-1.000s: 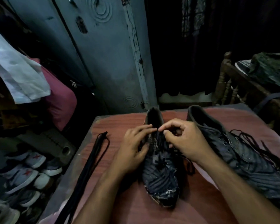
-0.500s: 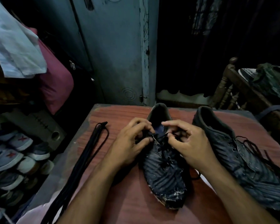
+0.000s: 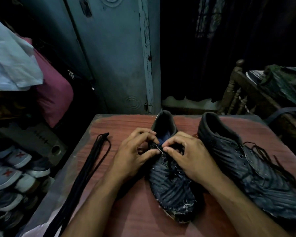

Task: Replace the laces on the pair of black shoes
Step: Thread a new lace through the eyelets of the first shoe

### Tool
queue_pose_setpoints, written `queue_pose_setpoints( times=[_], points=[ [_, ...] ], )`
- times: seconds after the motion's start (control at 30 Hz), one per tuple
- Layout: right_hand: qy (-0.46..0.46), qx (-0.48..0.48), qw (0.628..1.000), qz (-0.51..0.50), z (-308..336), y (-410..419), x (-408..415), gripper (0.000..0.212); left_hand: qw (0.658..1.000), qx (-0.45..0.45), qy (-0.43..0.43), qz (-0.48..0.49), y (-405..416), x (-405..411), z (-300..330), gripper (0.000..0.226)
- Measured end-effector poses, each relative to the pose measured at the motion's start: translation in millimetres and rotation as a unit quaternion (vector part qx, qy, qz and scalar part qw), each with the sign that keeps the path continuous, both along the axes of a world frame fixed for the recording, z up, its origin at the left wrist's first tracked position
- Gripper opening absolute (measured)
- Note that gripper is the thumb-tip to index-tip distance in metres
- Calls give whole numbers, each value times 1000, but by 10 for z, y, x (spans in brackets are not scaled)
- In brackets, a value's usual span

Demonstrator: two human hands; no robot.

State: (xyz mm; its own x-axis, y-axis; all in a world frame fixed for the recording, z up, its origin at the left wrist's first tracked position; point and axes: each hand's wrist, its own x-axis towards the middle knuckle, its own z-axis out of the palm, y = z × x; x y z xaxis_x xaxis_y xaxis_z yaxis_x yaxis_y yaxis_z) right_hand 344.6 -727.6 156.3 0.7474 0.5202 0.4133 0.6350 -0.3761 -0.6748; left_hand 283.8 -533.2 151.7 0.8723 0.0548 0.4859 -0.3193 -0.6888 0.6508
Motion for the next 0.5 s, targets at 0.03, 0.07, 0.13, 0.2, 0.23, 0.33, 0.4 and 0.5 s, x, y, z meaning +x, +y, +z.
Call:
queue_pose_setpoints(
  times=[0.03, 0.07, 0.13, 0.2, 0.23, 0.33, 0.4, 0.5],
  points=[
    [2, -7, 1000, 1, 3, -6, 2, 8, 1000, 2, -3, -2, -2, 8, -4, 21],
    [4, -15, 1000, 2, 6, -13, 4, 8, 1000, 3, -6, -6, -3, 11, -12, 21],
    [3, -32, 999, 9, 24, -32, 4, 7, 1000, -2, -6, -15, -4, 28, -27, 21],
    [2, -47, 999, 27, 51, -59, 12, 6, 1000, -9, -6, -19, -1, 37, -43, 19],
    [2, -56, 998, 38, 68, -72, 22, 6, 1000, -10, -5, -22, 1, 38, -46, 18],
    [5, -87, 994, 61, 93, -112, 51, 5, 999, -10, -3, -32, 9, 35, -61, 16],
    [4, -92, 994, 63, 89, -119, 56, 5, 999, -12, -5, -38, 10, 36, -68, 17],
    [0, -85, 994, 63, 66, -104, 59, 5, 999, -17, -9, -38, 5, 40, -71, 21]
  ],
)
